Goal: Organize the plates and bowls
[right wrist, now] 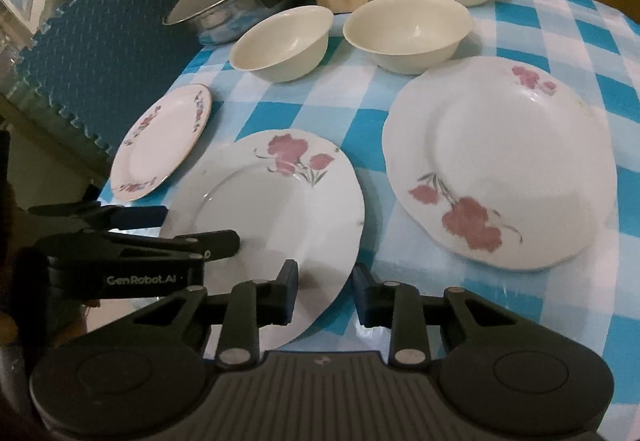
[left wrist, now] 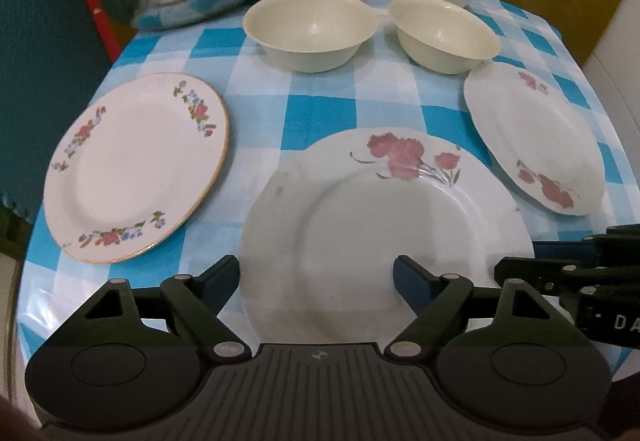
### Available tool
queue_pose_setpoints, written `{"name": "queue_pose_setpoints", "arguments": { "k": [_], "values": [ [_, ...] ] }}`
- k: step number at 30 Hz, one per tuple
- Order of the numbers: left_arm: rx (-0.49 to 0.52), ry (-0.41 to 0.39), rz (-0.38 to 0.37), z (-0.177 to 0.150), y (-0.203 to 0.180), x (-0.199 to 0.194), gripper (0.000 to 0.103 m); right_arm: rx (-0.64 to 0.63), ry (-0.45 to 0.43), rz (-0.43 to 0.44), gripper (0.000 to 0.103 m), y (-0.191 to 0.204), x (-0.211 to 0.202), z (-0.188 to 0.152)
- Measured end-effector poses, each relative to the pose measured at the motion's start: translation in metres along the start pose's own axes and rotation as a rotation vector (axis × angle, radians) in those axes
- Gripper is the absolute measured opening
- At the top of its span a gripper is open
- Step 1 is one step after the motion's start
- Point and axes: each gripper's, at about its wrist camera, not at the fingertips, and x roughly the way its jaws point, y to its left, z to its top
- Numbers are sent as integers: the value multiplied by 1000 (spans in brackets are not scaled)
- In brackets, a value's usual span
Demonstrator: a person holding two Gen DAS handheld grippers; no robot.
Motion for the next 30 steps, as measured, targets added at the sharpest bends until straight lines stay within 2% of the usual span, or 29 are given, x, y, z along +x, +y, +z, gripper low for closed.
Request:
{"name": "queue_pose_setpoints", "arguments": {
  "k": [1,2,3,4,6,8,10,14,16,23,25,28,30],
  "values": [
    [19,-15,3,0,-4,-2,84,-6,-4,0,25,1,-2,-1],
    [46,-40,-28,0,-8,-6,76,-20,-14,-1,22,2,-4,-2],
    [72,-54,-56,0,-14,-9,76,-37,-28,-5,20,4,-5,-2],
    [98,-62,-62,0,-21,-10,81,-58,-45,-15,19,7,-7,-2],
    [140,-62,-9,1,-30,-8,84,-100,-54,-40,18,11,-8,0],
    [110,-80,-7,4,-23,-10,84,-83,-41,-67,18,5,-4,2],
    [31,-79,-27,7,-5,-11,87,-72,-26,-72,18,-3,0,2],
    [-107,-31,-24,8,26,-1,87,-42,-1,-40,19,-9,4,2],
    [-137,-4,-40,5,31,1,87,-48,0,-37,19,-8,5,2],
    [-95,54,-72,5,19,12,88,-33,9,-28,21,-6,7,2],
    [-82,68,-86,4,15,14,92,-26,11,-25,24,-6,10,3],
    [-51,75,-54,5,5,17,94,-32,-1,-36,30,-2,15,5],
    [-46,63,-46,4,4,15,92,-64,-10,-62,30,4,16,4]
  ]
}}
